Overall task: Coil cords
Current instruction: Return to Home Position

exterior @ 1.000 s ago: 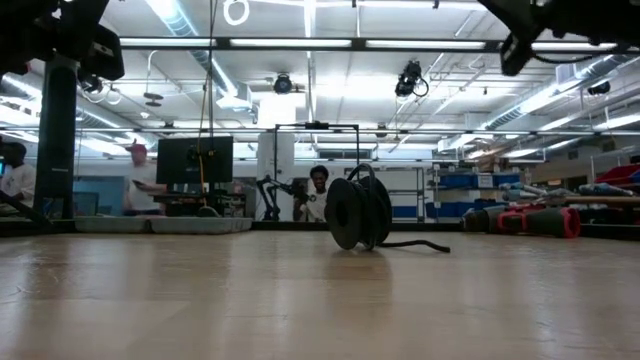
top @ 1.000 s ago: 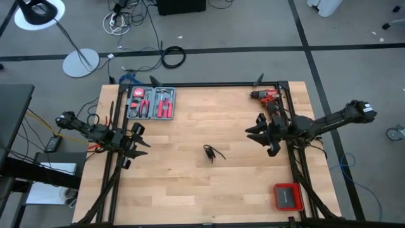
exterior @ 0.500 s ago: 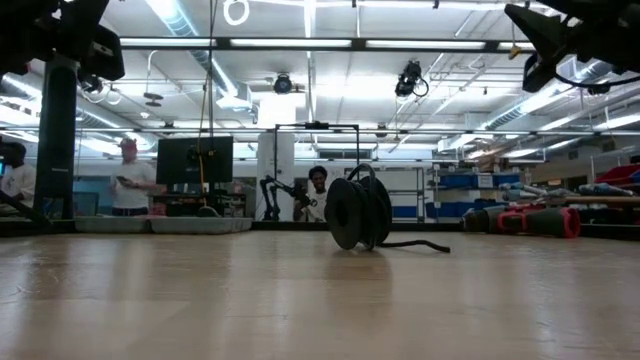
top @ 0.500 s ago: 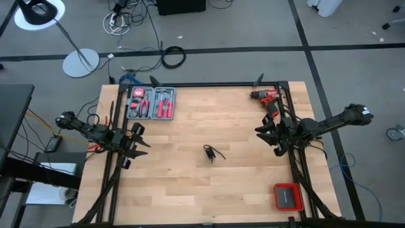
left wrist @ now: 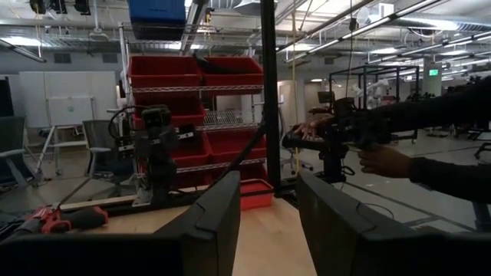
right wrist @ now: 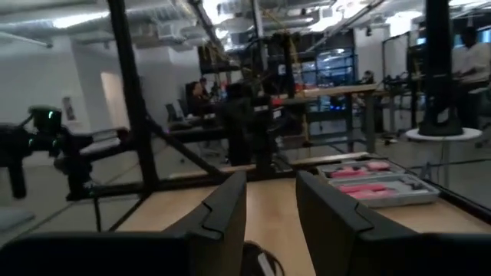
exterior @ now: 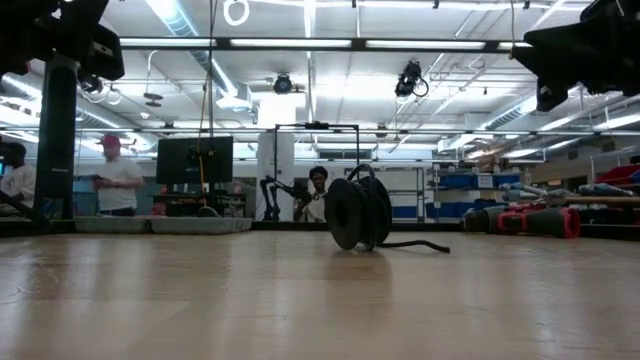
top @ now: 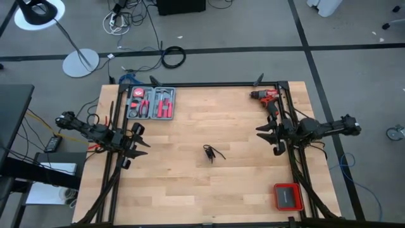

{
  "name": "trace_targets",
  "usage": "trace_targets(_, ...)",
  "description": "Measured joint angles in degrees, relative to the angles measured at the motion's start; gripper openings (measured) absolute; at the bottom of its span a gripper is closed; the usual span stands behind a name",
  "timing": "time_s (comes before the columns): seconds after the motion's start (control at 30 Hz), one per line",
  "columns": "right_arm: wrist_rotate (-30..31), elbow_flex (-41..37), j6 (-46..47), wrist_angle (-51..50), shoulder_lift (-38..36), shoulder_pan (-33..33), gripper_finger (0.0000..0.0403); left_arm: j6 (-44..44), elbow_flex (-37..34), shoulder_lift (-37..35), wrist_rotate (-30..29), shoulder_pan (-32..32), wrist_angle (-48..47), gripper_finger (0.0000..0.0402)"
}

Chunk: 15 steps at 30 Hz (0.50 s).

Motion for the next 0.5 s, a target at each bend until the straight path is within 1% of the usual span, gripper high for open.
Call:
trace_targets(0.1, 0.23, 0.0, 0.86, 0.41, 0.24, -0.82, 0.0116, 0.02, 0.0, 0.0, -0.01, 0.0, 0.0, 0.0131)
trace_targets(0.27, 1.03, -0.02, -4.76, -0.18, 0.24, -1.74, 0.0116, 0.0, 0.0, 0.0, -0.02, 0.0, -0.07, 0.0131)
trace_targets(0.5, 1.03, -0.04, -5.19, 0.21, 0.4, -1.96, 0.0116, 0.02, 0.0, 0.0, -0.04, 0.0, 0.05, 0.0131)
